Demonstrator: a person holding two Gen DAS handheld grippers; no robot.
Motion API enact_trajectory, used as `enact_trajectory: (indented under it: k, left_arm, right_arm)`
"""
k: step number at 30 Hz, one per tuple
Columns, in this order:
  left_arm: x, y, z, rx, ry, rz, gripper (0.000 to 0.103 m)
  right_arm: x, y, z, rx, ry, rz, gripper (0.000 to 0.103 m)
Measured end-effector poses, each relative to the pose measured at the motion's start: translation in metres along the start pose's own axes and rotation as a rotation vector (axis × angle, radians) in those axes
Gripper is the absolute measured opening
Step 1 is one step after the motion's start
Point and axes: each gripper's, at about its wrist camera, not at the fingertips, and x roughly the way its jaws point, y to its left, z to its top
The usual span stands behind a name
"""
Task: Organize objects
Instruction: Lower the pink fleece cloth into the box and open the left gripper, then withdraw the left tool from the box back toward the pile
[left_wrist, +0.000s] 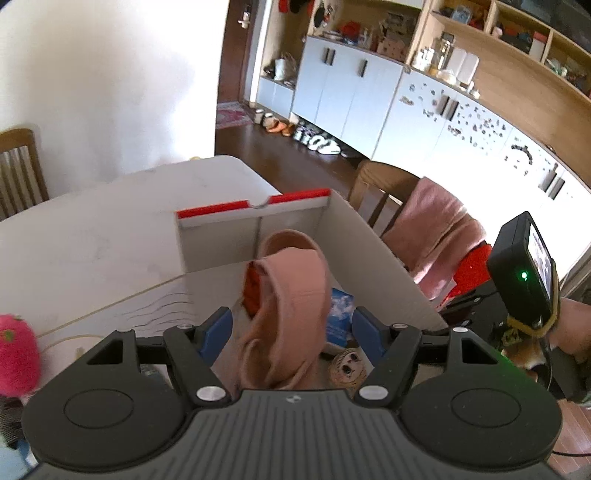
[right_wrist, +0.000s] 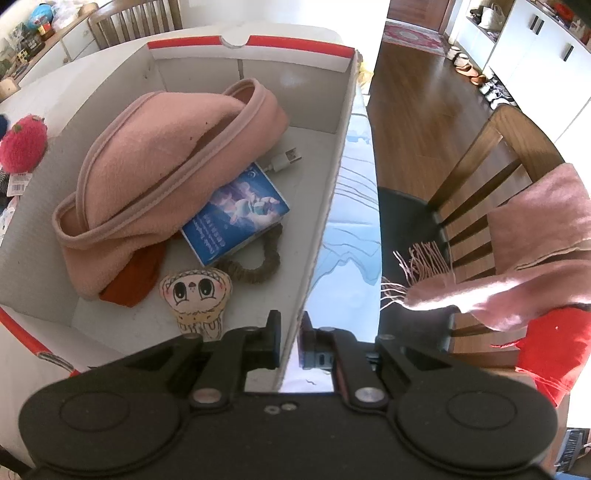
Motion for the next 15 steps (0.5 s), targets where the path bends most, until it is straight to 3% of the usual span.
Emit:
enact_trajectory:
  k: [15]
  left_arm:
    - [-0.05, 0.087, -0.03, -0.097, -0.042, 0.19, 0.075]
  right_arm:
    - [-0.006, 0.002, 0.002, 0.021, -0.004, -0.023, 0.006]
